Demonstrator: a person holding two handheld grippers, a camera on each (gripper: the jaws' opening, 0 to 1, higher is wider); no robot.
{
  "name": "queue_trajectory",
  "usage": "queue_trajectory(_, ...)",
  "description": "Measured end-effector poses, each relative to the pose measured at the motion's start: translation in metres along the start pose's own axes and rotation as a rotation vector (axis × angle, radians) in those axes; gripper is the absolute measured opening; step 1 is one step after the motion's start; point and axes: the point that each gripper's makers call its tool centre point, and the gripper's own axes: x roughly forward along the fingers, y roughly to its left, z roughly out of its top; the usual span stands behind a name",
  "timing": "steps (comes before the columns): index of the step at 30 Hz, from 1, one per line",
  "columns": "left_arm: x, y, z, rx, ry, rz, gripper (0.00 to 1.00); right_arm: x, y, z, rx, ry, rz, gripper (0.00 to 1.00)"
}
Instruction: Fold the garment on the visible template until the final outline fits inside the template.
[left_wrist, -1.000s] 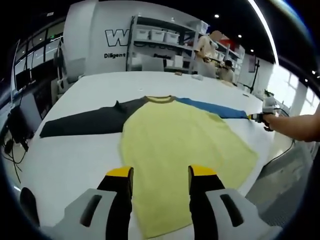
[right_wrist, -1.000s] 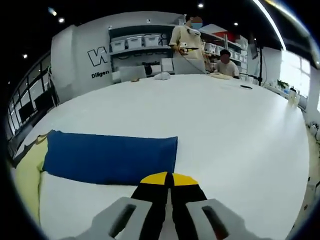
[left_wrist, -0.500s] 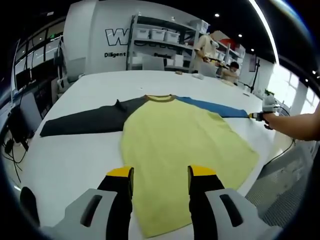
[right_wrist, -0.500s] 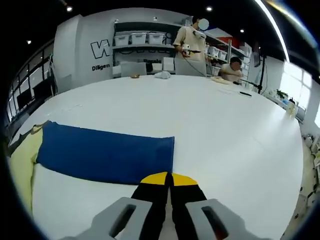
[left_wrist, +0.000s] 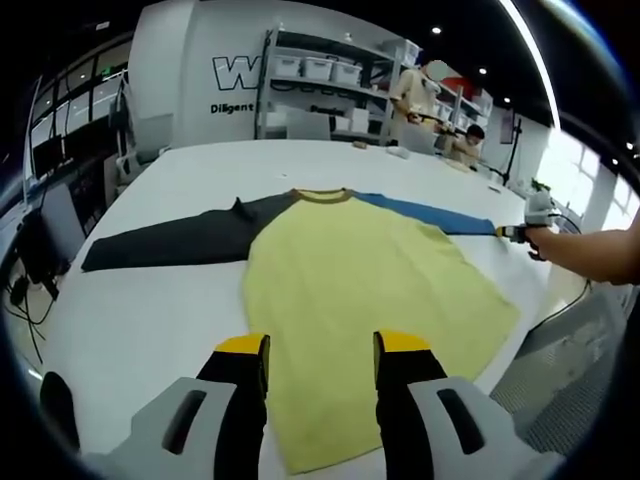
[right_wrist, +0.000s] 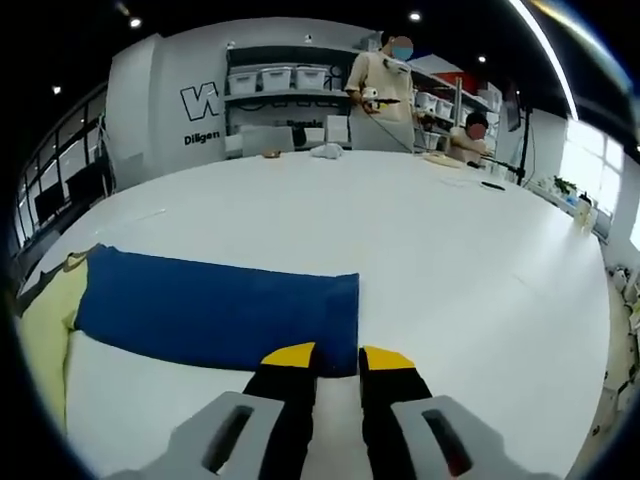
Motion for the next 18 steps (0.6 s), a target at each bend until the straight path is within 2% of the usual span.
queue_trajectory(4,0.0003,0.0009,-0.0001,-0.001,0.000,0.002,0.37,0.0011,0.0057,0.0003,-0.023,-0.011,0.018,0.08)
queue_trajectory(7,0.0000,0.0012,0.0001,-0.002,0.000,0.004,0.37,0.0025,0.0012,0.0003,-0.046,-0.019,0.005,0.04)
queue_trajectory(11,-0.0003,0.0012,-0.0001,-0.003,0.001,0.005,0.37,0.0048,0.0029,0.0007,-0.038,-0.023,0.004,0.00)
queue_trajectory(18,0.0000,0.0008,-0.0005,-0.002,0.003,0.002,0.37,0.0058,0.0002,0.0032,-0.023,-0.028,-0.012,0.00)
